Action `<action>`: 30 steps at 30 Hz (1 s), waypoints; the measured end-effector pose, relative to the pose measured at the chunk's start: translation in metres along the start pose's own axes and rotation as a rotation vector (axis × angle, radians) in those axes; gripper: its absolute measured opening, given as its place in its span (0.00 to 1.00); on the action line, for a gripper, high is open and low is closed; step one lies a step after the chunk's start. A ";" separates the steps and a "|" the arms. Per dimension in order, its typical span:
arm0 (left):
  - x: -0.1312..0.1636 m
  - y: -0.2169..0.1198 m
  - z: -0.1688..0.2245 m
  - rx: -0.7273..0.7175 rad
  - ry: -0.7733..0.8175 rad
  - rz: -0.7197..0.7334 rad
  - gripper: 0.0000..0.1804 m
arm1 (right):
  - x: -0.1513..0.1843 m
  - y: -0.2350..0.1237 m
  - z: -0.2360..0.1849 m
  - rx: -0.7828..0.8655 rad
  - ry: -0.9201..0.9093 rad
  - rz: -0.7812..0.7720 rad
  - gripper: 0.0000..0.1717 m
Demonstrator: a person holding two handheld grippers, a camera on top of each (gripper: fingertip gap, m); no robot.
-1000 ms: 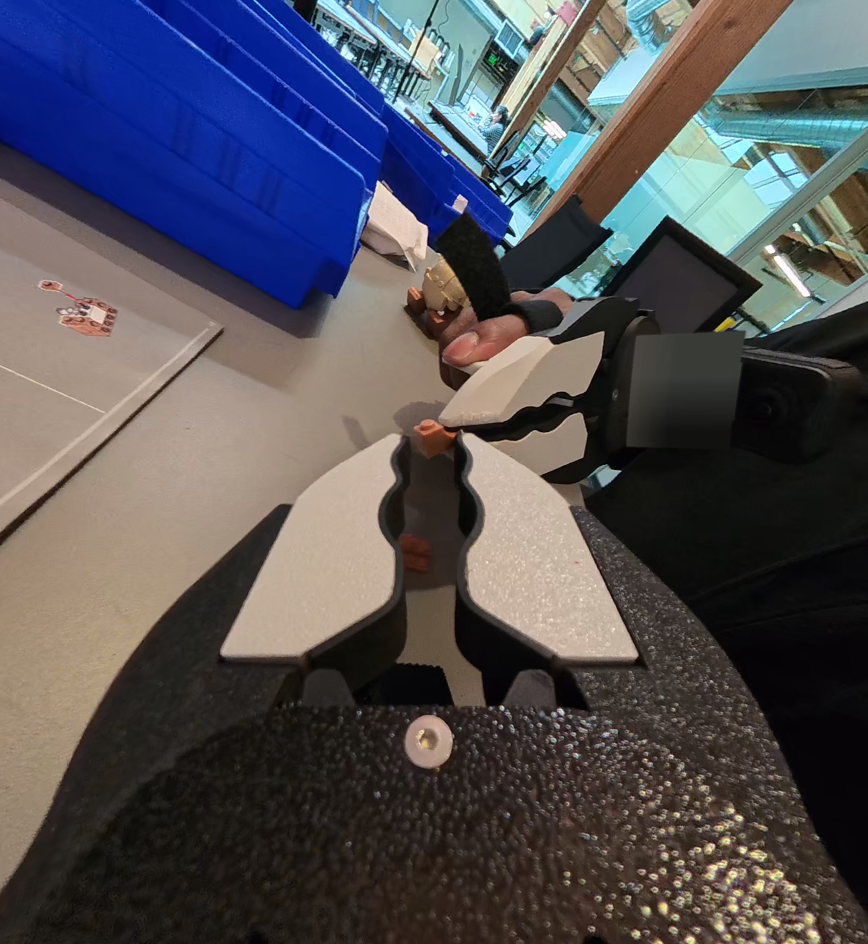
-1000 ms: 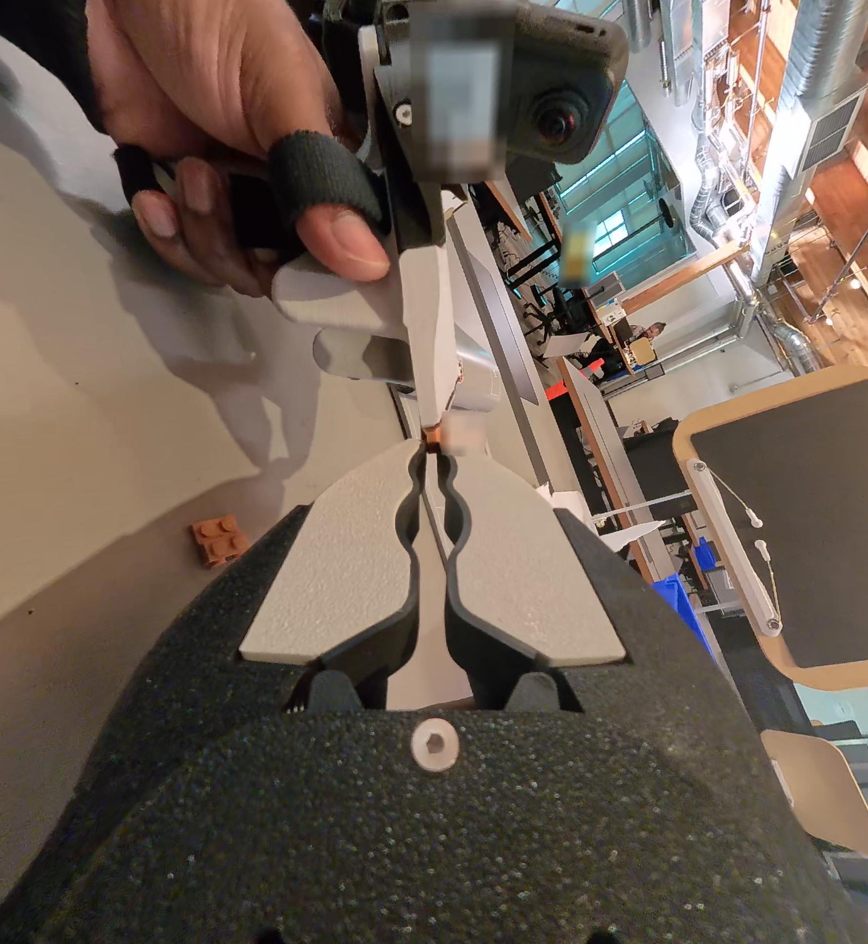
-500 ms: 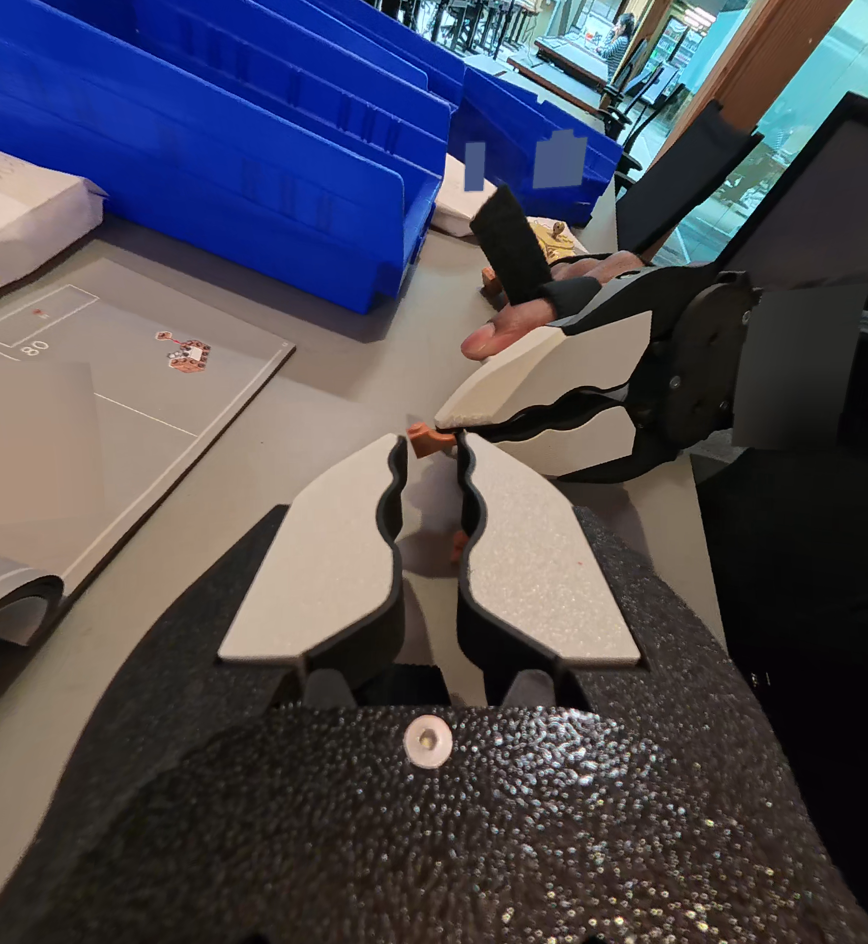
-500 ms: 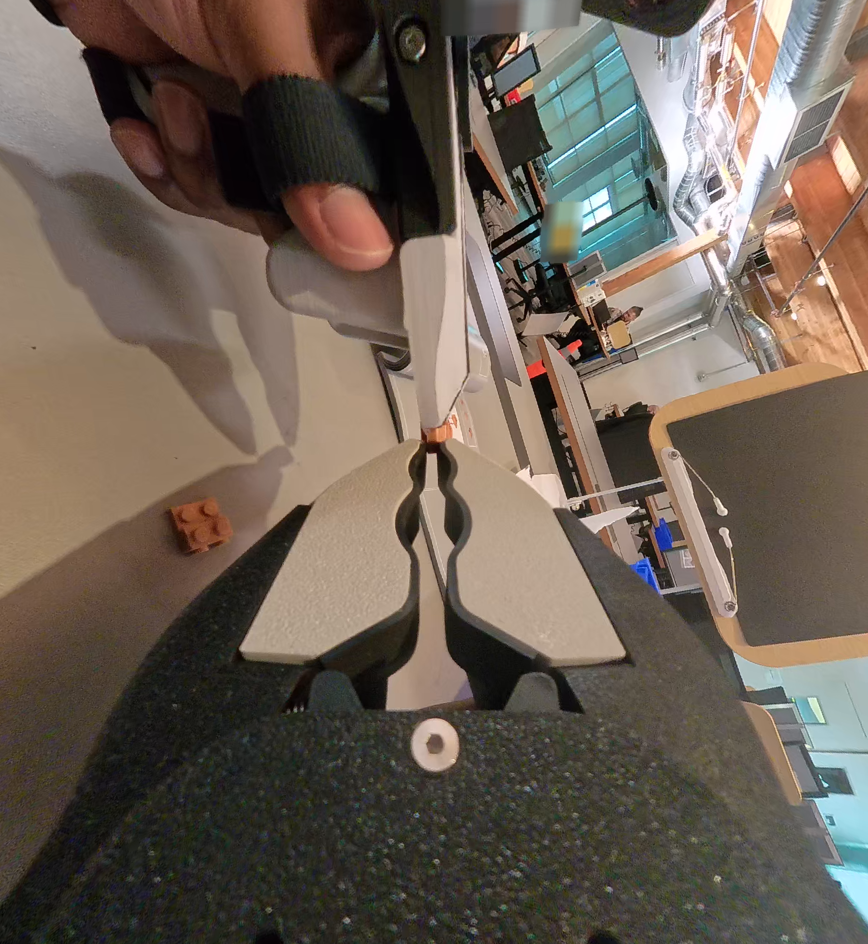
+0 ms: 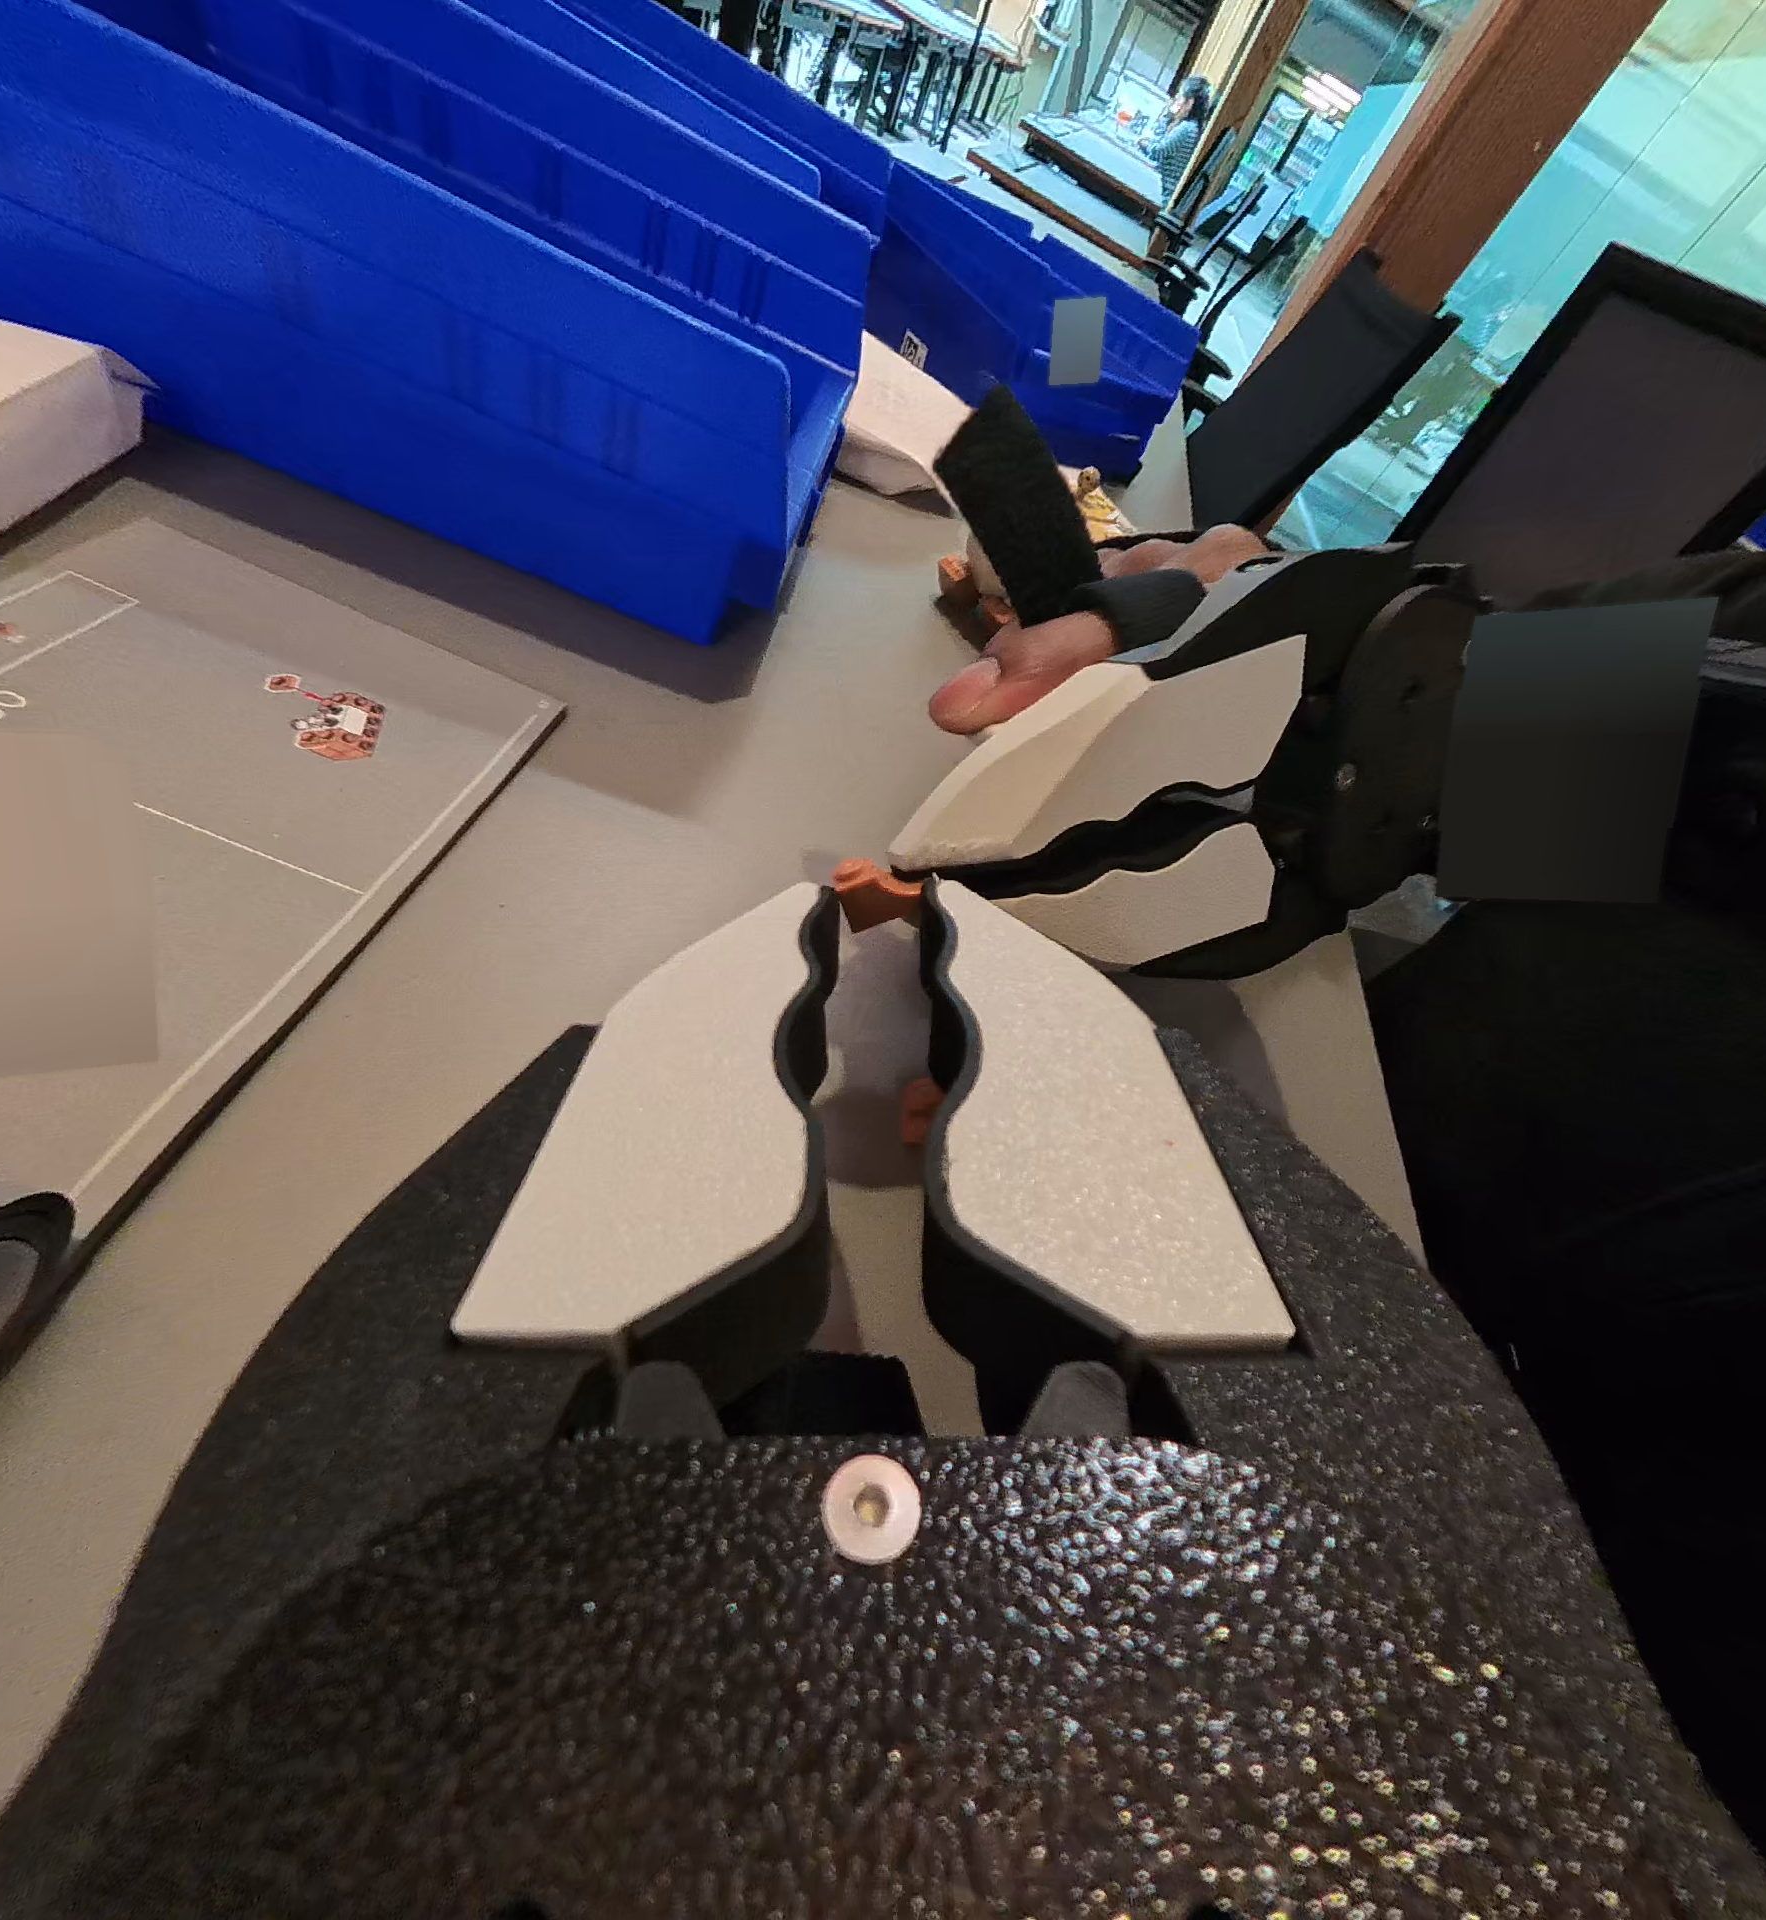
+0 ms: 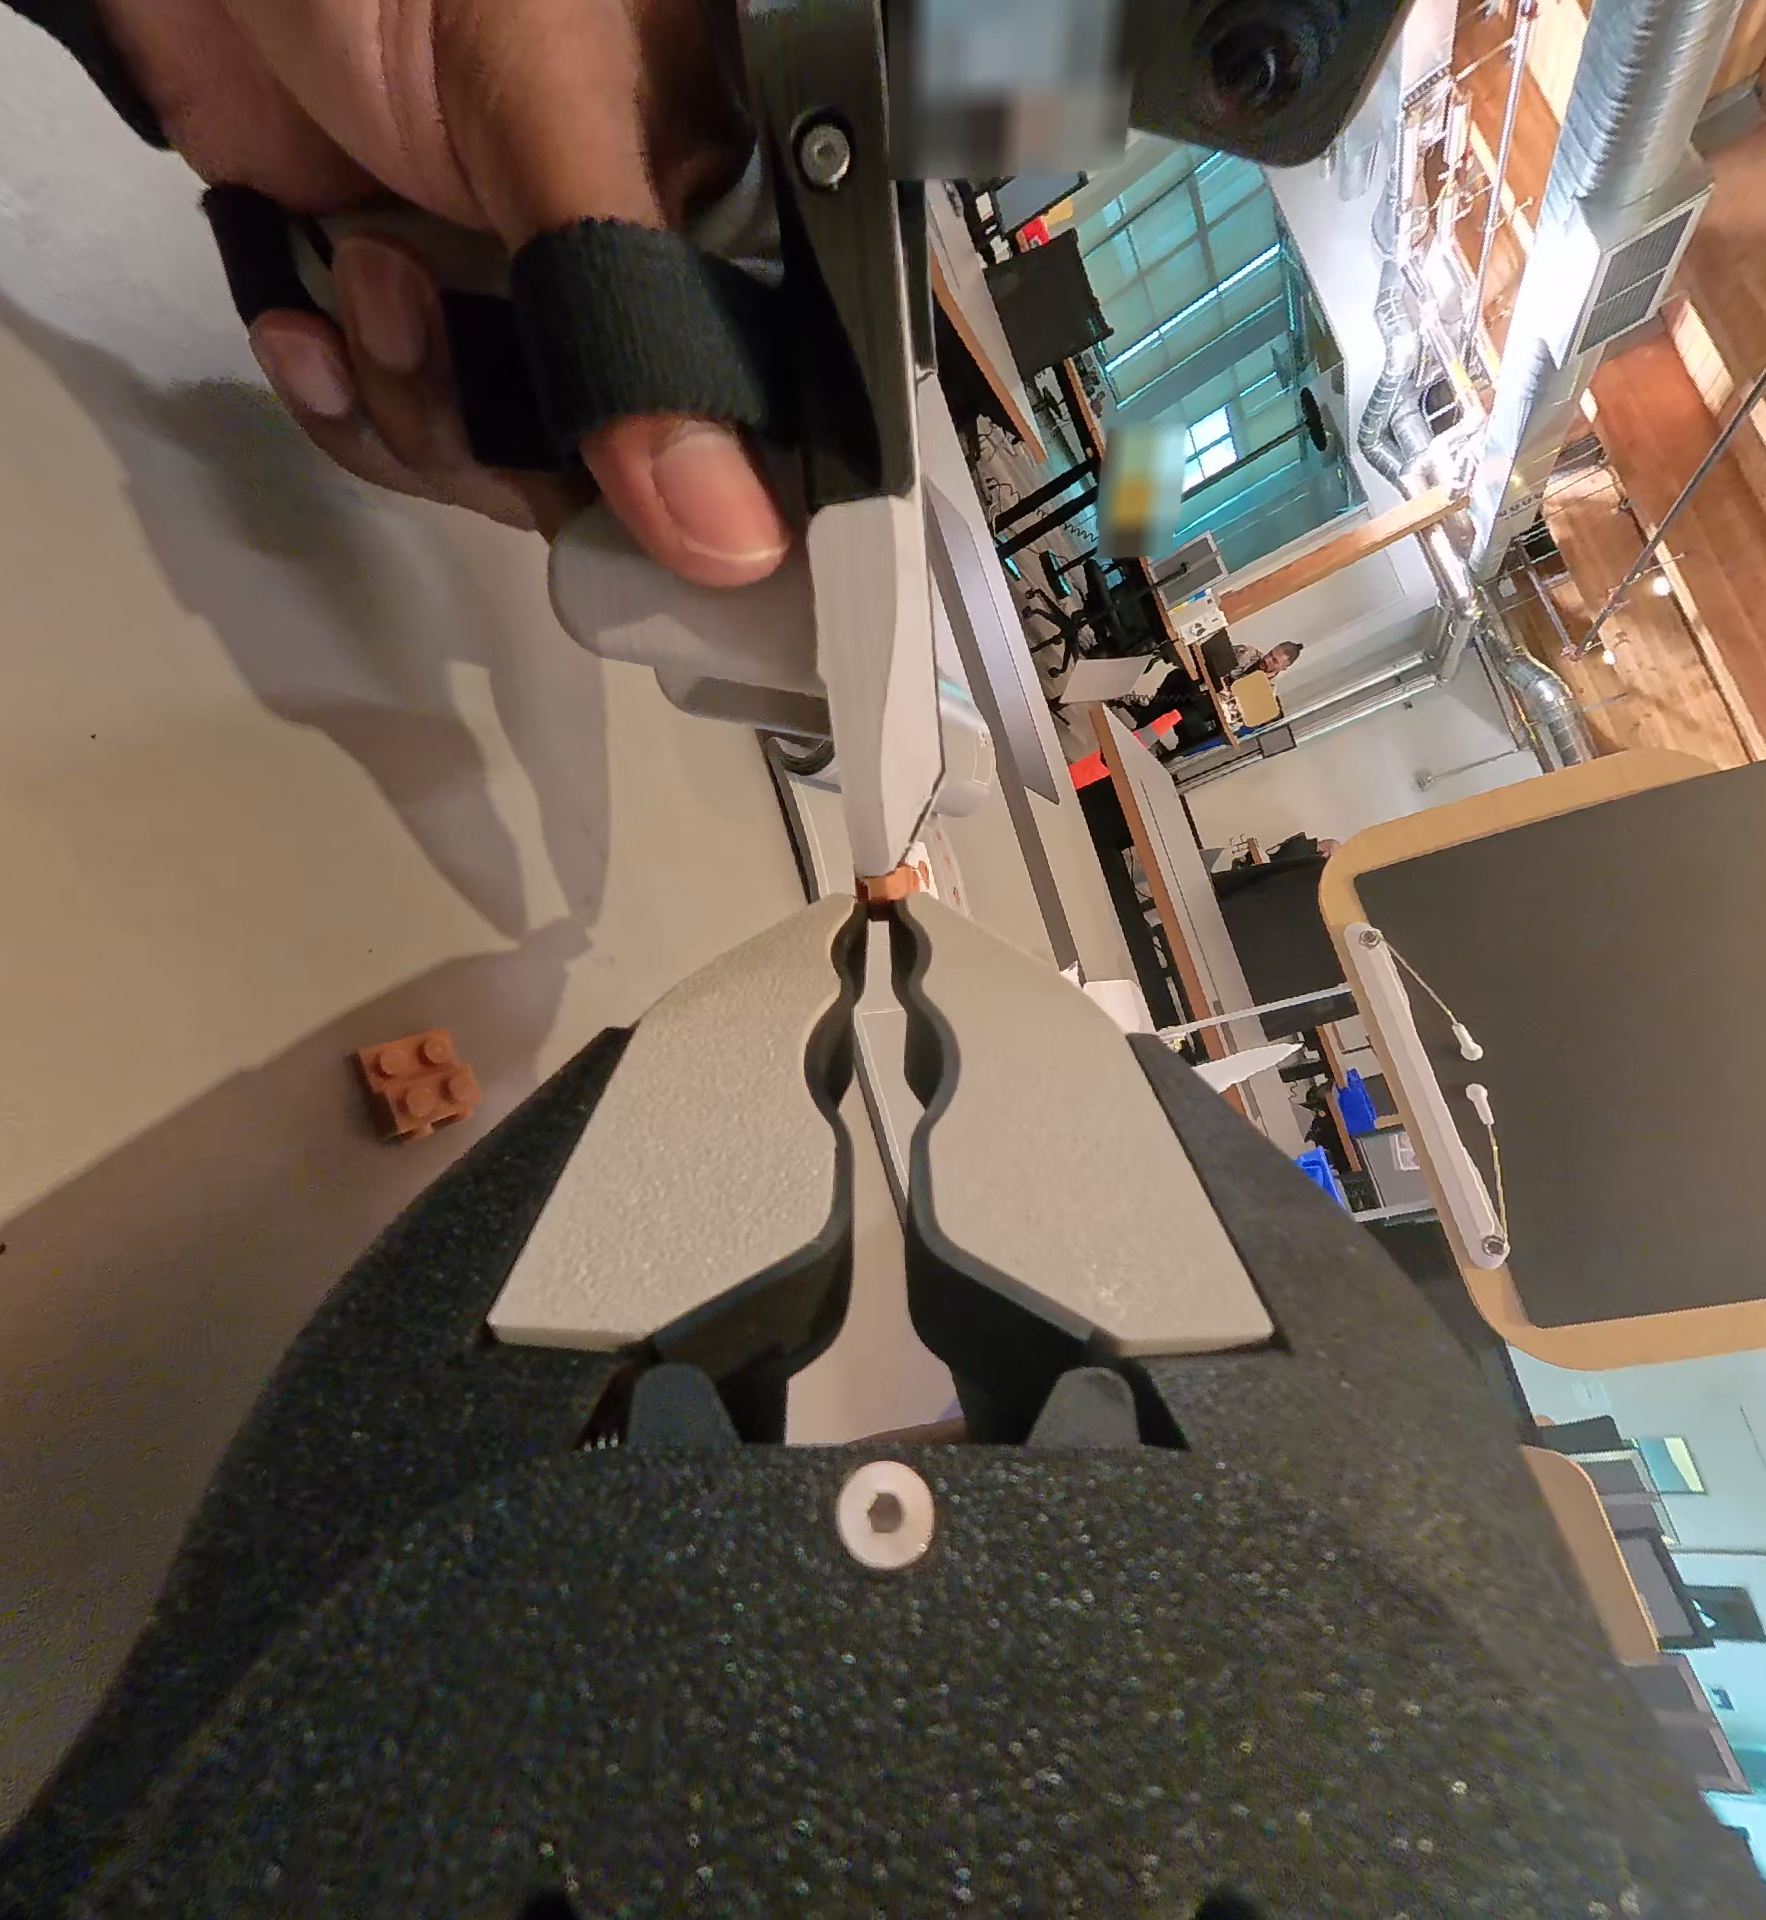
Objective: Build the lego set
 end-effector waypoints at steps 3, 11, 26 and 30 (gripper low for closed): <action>0.000 0.000 0.000 0.031 -0.024 0.009 0.08 | -0.001 0.000 0.000 0.002 -0.001 0.004 0.02; -0.002 -0.002 0.000 0.053 -0.041 0.016 0.10 | 0.000 -0.001 0.001 0.003 0.005 -0.003 0.02; 0.003 0.002 0.003 0.048 -0.014 -0.013 0.09 | -0.003 -0.002 -0.002 -0.014 0.000 0.015 0.02; 0.004 0.001 0.002 0.063 0.001 -0.015 0.09 | -0.002 -0.002 -0.004 -0.084 0.070 0.045 0.02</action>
Point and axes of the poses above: each gripper's, where its closed fingertips meet, y out along the fingers, x out of its underside, z = x × y across the jaws, the point moved 2 cm from there along -y, back along the fingers
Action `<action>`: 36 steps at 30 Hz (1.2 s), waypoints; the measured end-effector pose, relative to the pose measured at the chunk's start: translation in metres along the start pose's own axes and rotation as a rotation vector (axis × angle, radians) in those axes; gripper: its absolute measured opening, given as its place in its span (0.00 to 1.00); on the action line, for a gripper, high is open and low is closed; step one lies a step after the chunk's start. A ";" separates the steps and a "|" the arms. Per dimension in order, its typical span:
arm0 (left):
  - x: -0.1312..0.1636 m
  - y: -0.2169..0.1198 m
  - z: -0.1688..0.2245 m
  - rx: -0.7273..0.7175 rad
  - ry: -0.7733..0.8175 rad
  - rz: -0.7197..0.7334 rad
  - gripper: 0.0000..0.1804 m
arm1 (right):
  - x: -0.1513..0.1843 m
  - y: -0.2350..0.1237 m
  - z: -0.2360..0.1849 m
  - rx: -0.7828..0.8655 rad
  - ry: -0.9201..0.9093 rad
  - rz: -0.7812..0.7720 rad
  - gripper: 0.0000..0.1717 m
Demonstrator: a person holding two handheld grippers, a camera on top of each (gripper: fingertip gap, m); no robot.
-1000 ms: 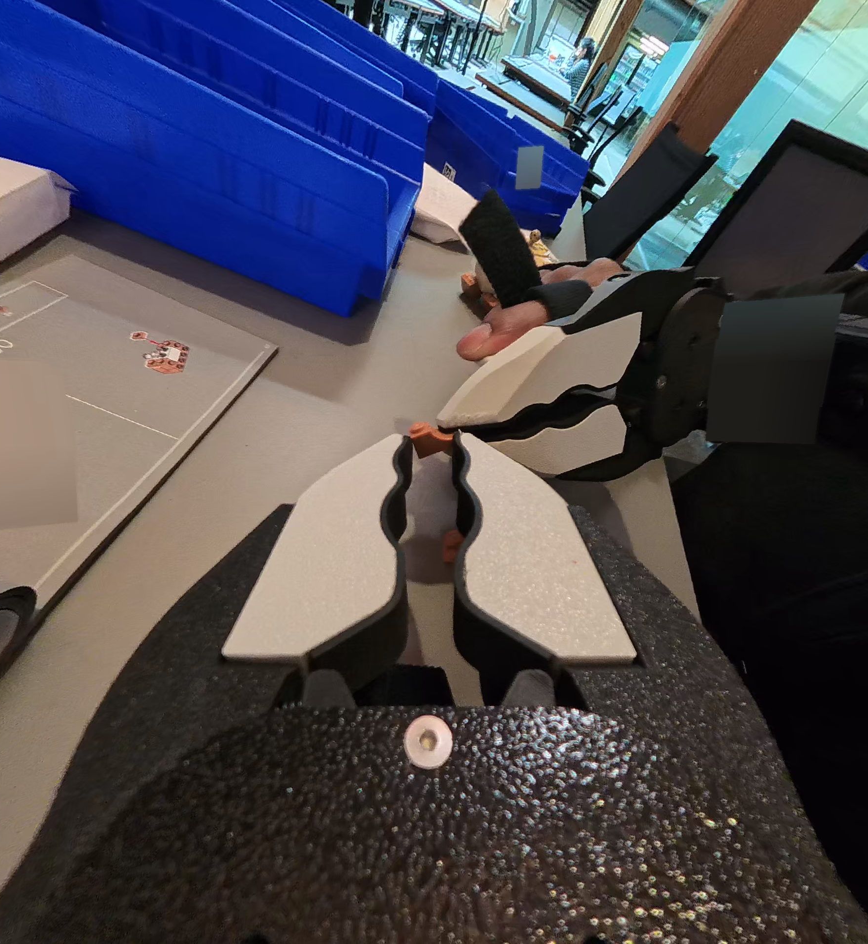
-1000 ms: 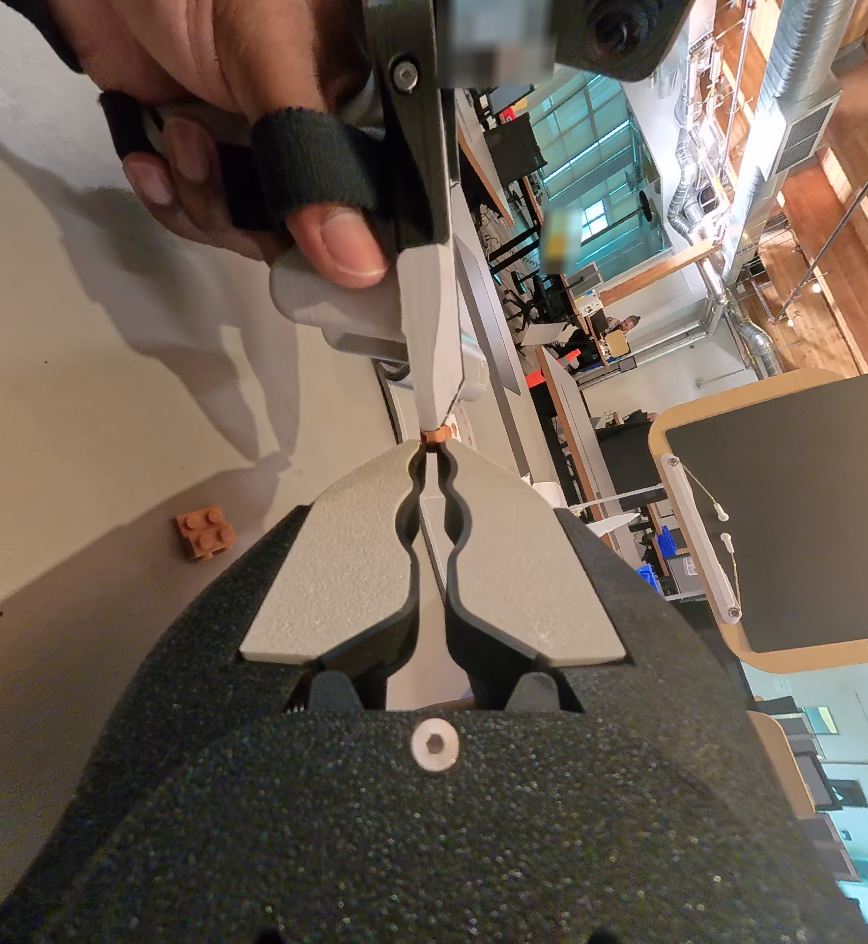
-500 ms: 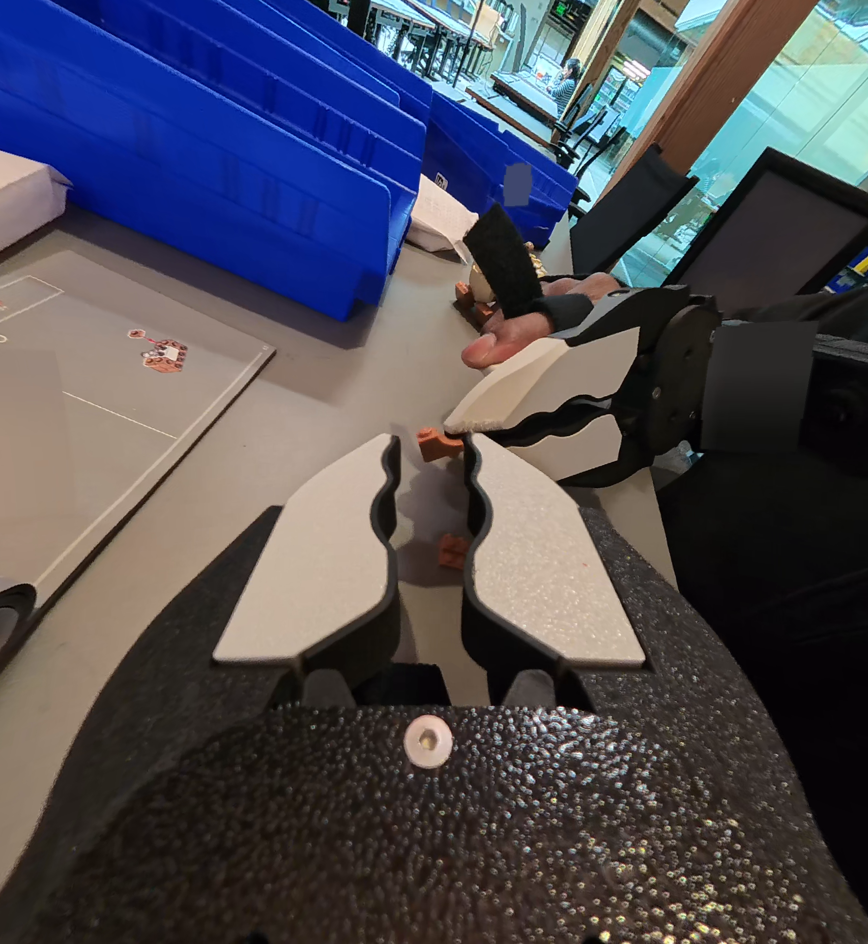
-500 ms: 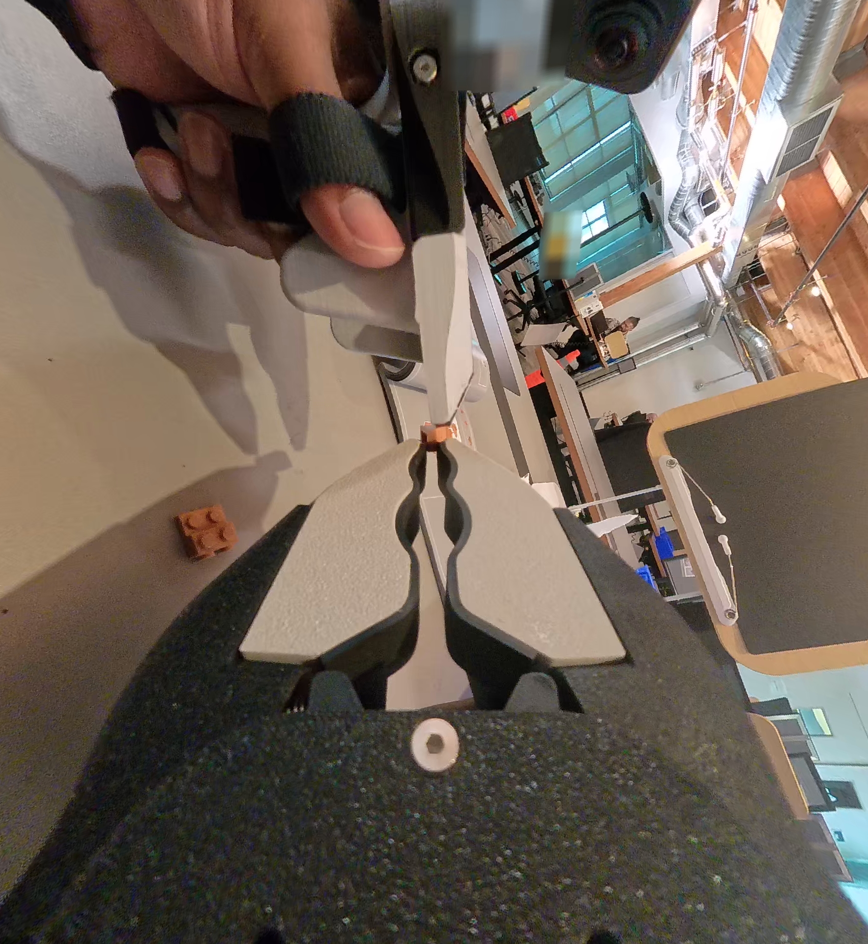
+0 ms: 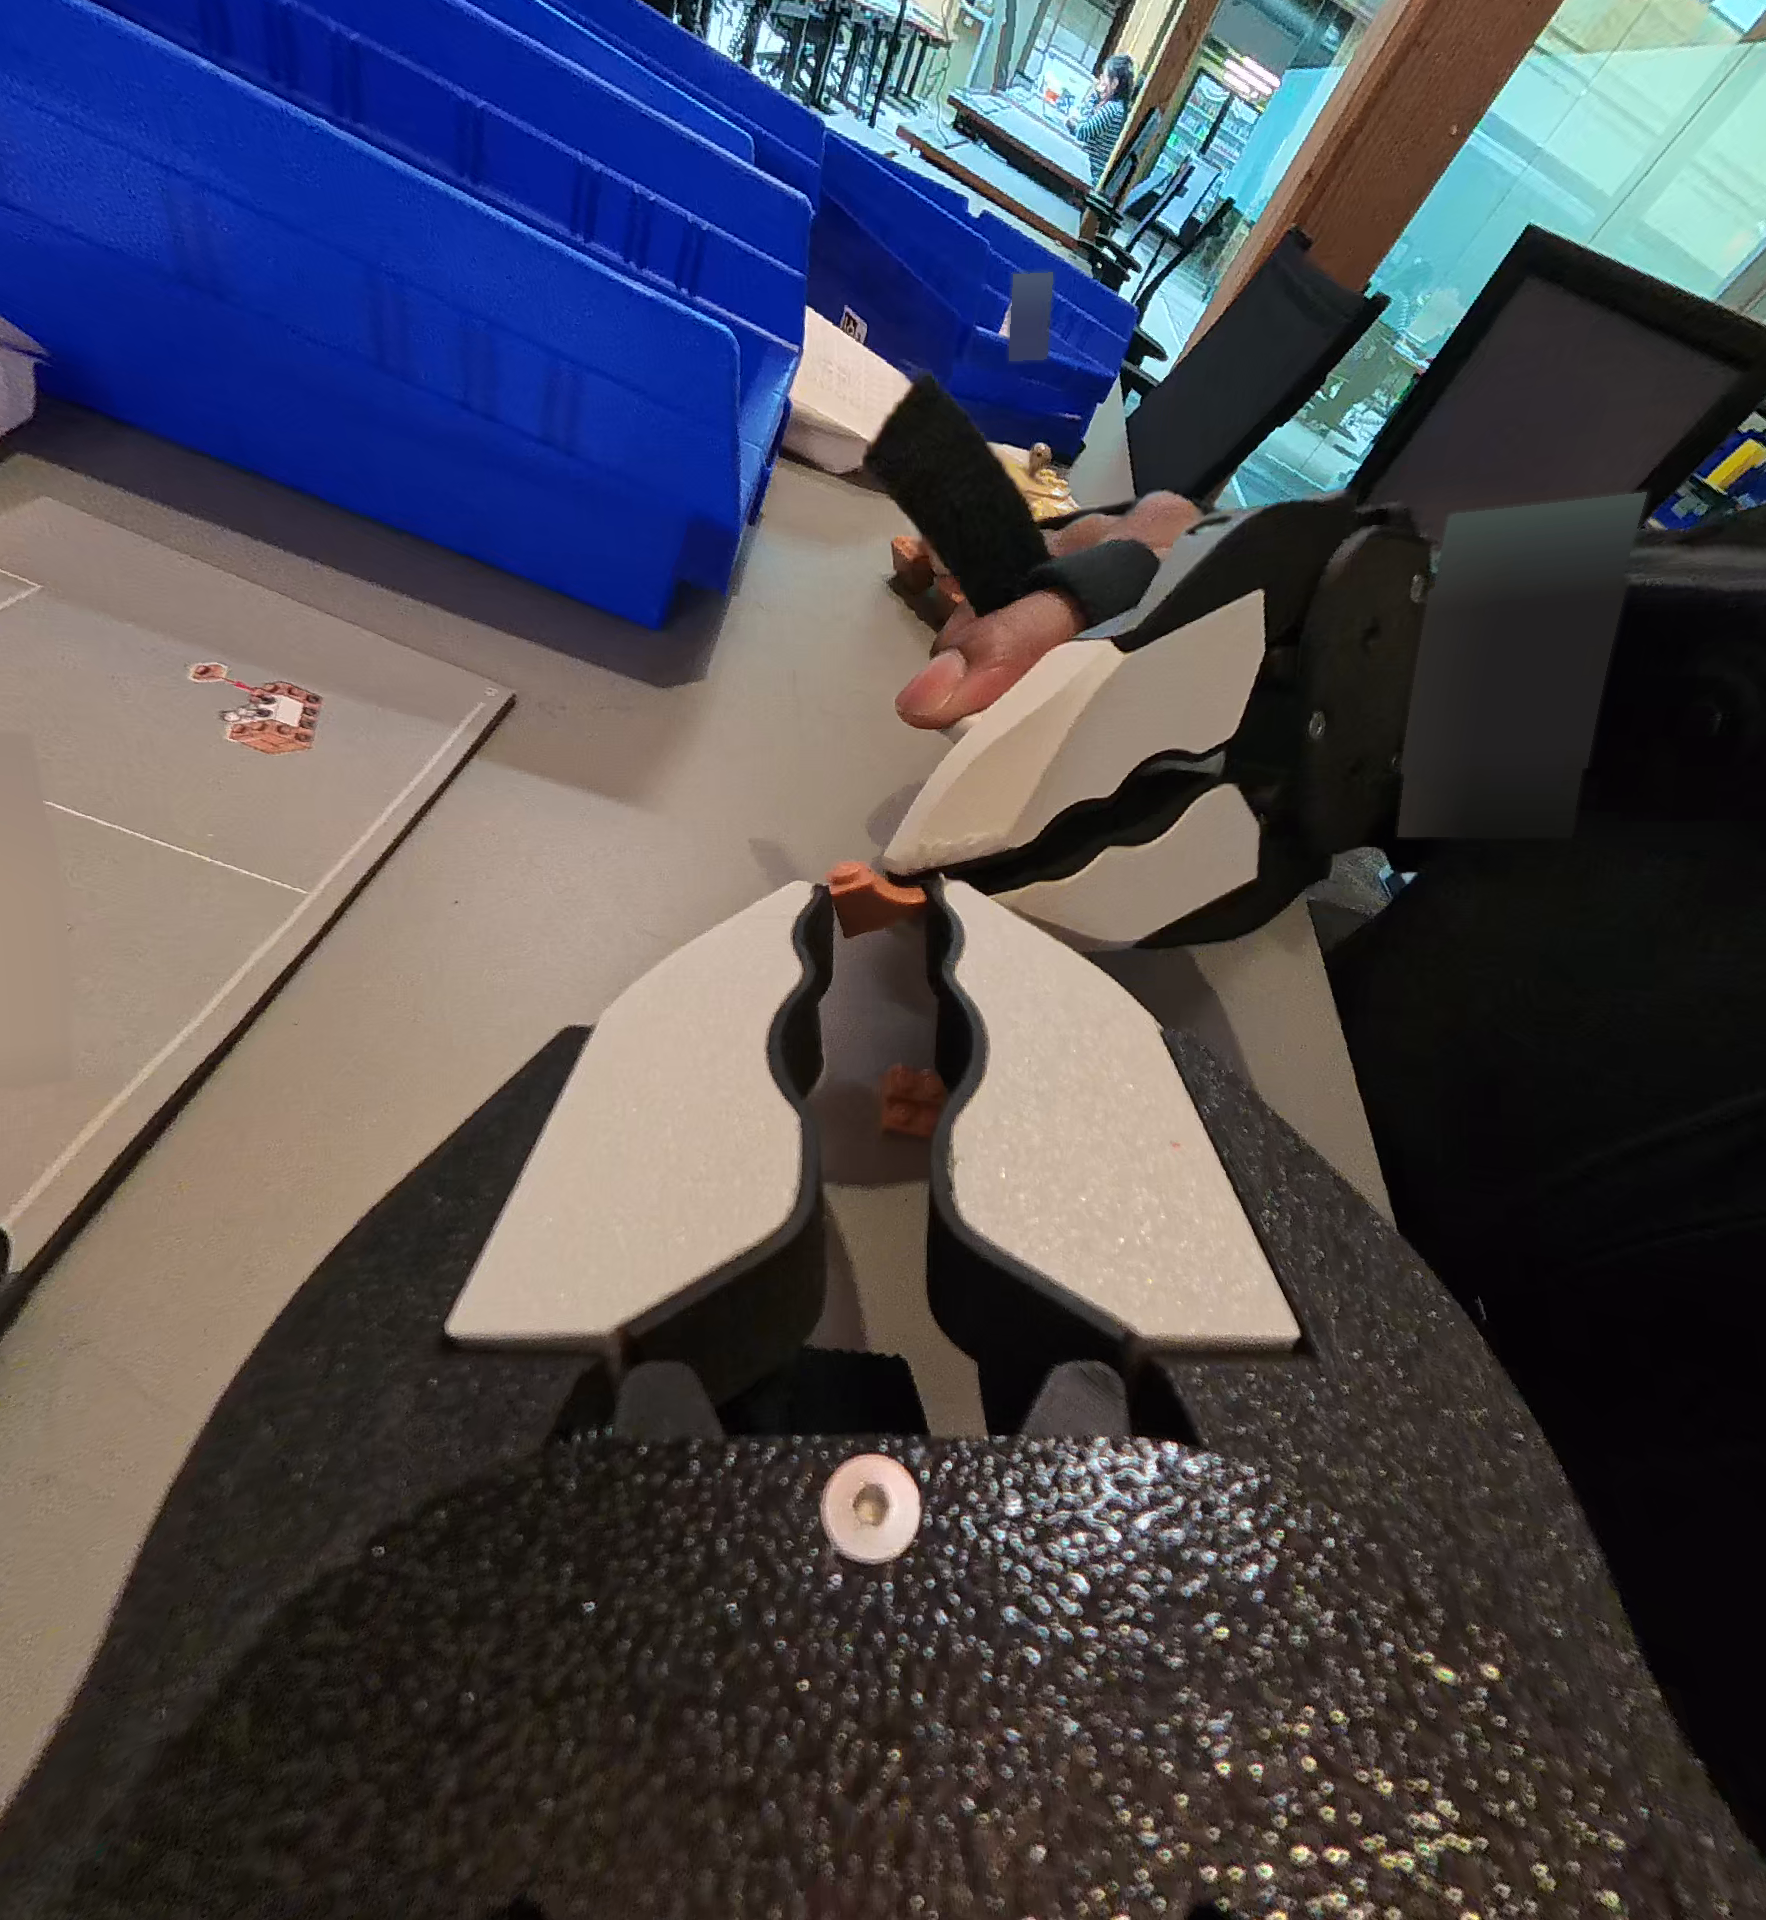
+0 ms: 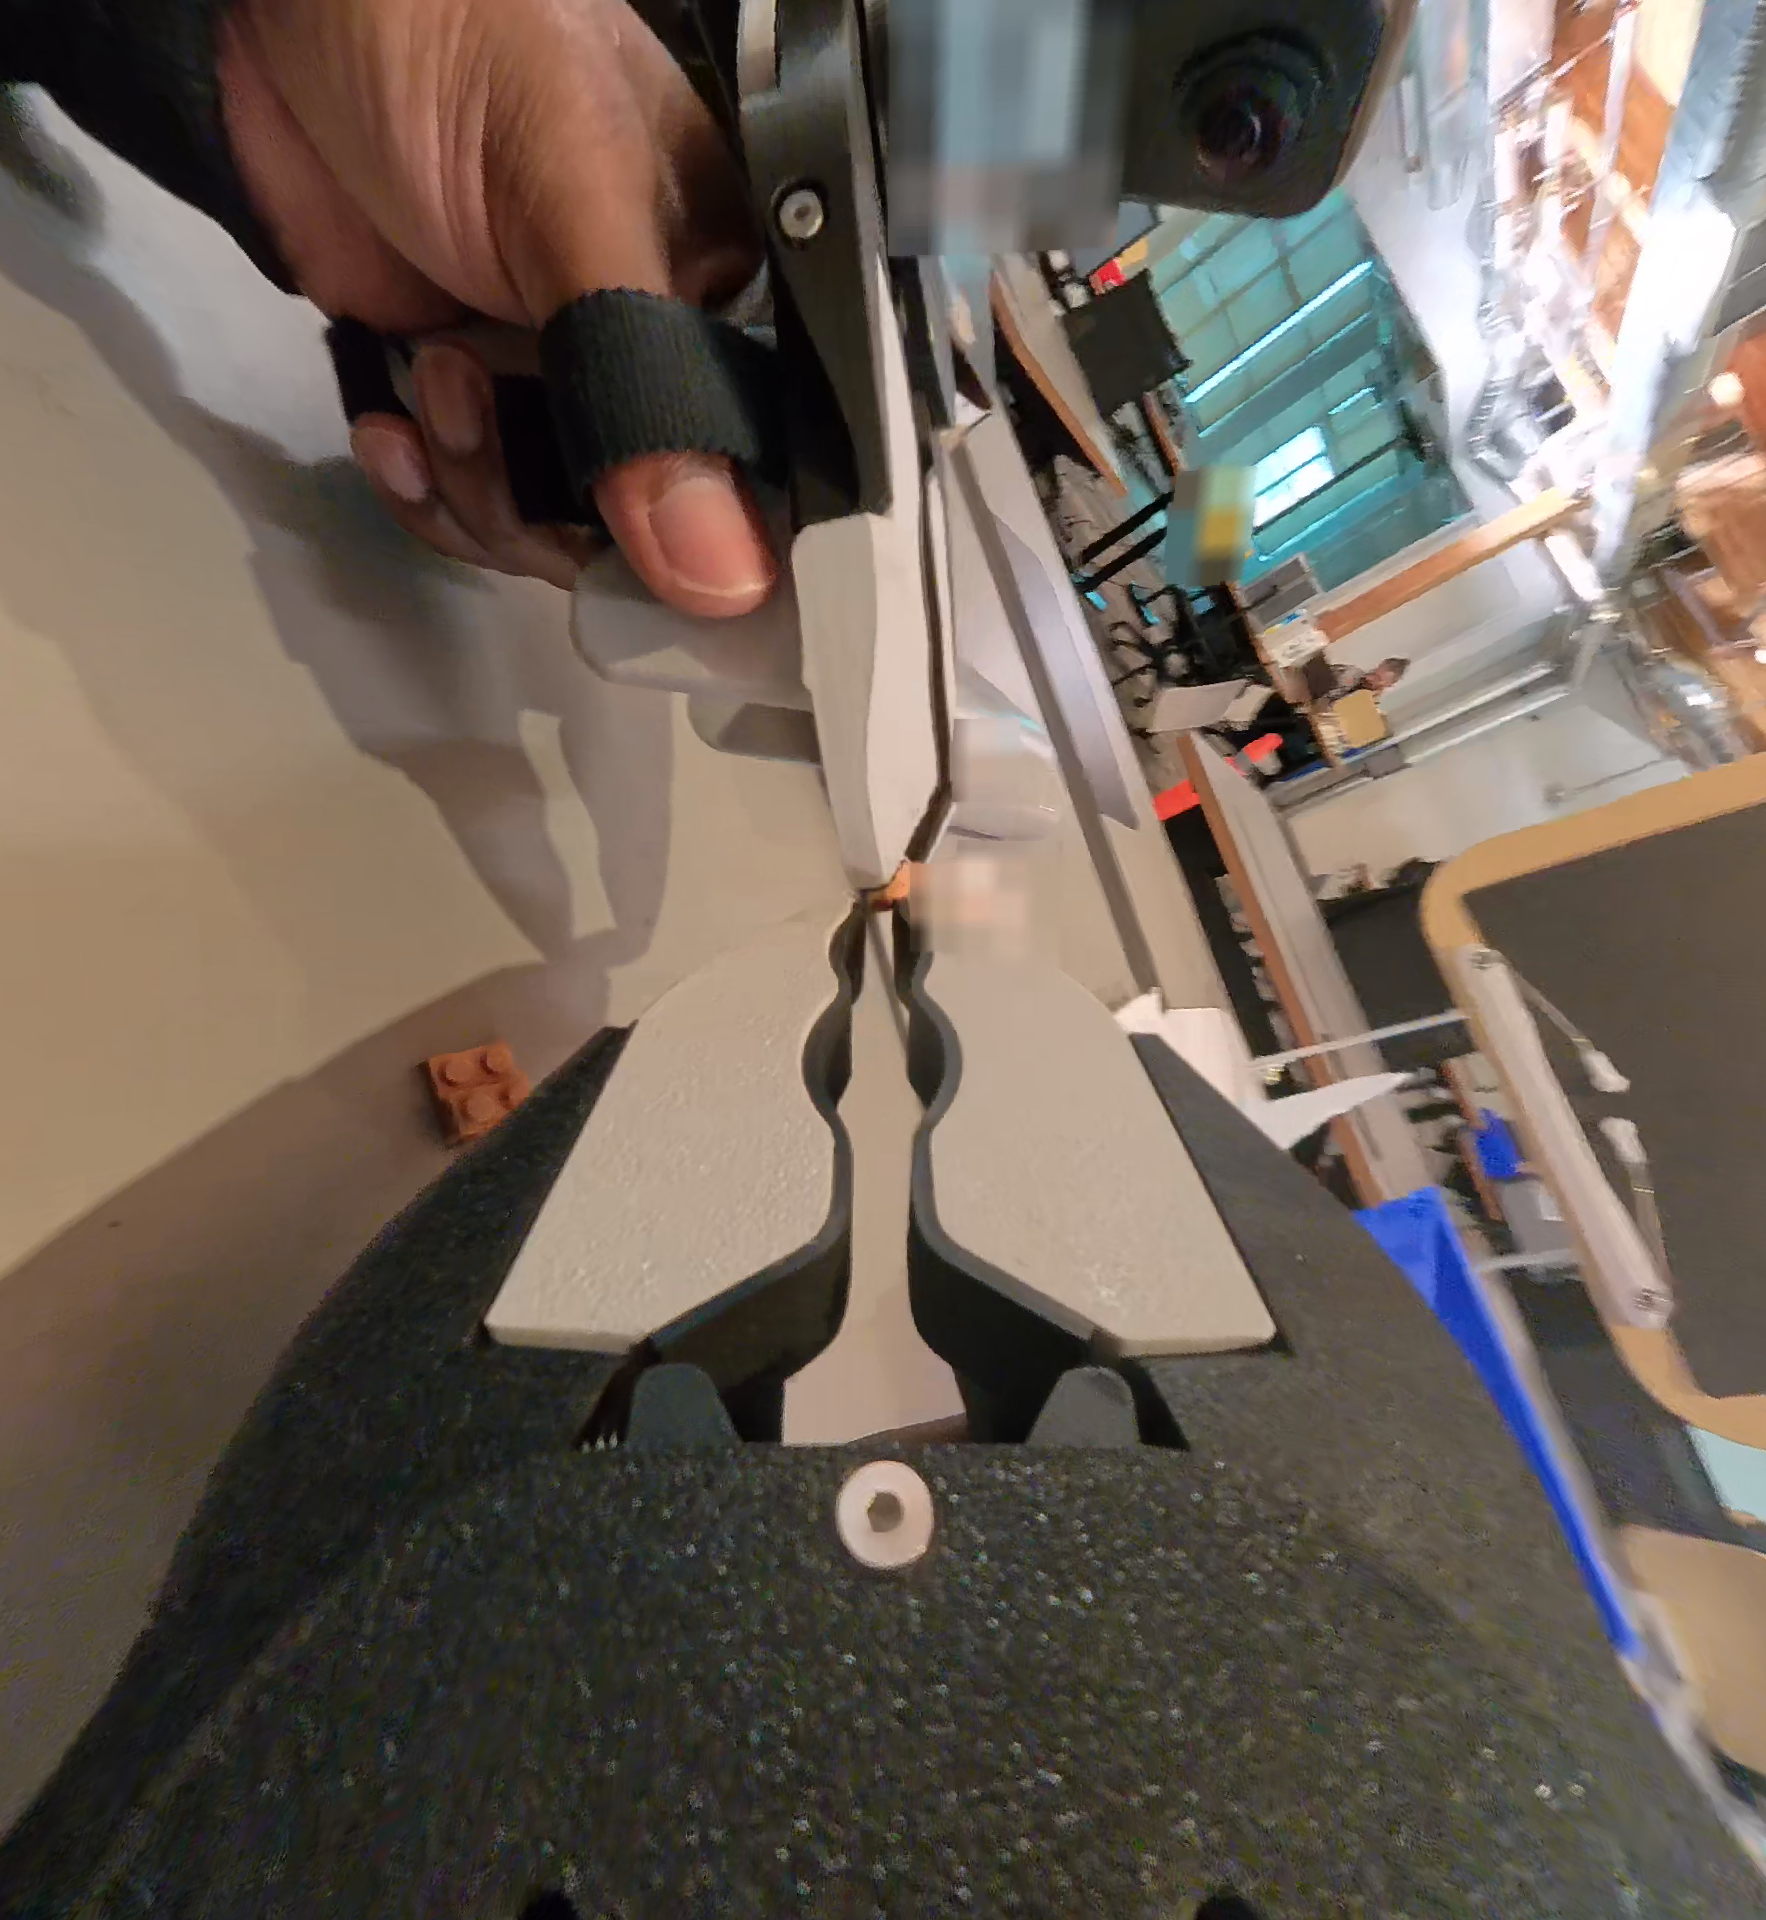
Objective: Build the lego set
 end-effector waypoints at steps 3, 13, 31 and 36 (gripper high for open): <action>0.000 -0.002 -0.003 0.000 0.008 0.008 0.09 | 0.005 -0.002 -0.003 -0.126 0.089 0.022 0.07; 0.000 -0.005 -0.007 -0.013 0.032 0.002 0.09 | 0.035 -0.014 -0.053 -0.642 0.299 -0.064 0.11; 0.004 0.001 0.000 0.025 0.071 -0.032 0.09 | 0.036 -0.010 -0.061 -0.770 0.415 -0.121 0.19; 0.005 0.001 0.001 0.029 0.085 -0.032 0.09 | 0.034 -0.010 -0.067 -0.773 0.407 -0.149 0.15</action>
Point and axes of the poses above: each gripper's, where its closed fingertips meet, y out along the fingers, x out of its underside, z = x × y across the jaws, the point moved 2 cm from there along -y, back along the fingers
